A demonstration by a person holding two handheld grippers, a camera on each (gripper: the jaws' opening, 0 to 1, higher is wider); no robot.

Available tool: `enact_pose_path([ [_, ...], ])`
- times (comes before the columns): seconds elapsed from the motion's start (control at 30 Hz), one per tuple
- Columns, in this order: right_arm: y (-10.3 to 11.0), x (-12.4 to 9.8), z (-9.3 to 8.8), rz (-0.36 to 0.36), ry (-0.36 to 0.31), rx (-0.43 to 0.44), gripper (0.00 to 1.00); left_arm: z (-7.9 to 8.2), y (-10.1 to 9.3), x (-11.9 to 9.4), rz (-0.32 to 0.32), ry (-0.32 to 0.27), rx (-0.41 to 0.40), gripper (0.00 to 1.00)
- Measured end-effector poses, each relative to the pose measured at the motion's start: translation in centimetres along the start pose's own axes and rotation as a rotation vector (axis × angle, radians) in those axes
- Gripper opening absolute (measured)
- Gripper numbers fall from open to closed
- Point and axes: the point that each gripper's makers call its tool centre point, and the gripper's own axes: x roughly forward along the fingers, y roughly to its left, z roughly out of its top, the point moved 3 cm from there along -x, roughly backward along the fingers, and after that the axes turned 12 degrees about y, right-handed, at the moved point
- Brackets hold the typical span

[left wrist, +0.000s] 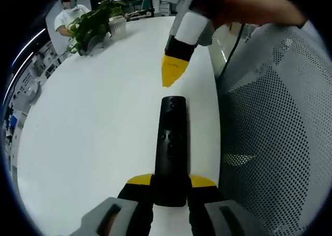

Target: Press the specified remote control buttons in sequence, fully releasing each button before pressing the next.

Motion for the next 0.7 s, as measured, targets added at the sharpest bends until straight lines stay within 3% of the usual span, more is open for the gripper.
enact_pose_path([
  [0.1,-0.2,0.6,-0.8,-0.017,0.067,0.021,0.00,0.1,0.0,0.0,-0.006,-0.007,0.009,0.24],
  [0.7,-0.1,1.6,-0.9,-0.031,0.096,0.004,0.00,0.1,0.0,0.2,-0.021,-0.063,0.007,0.24],
])
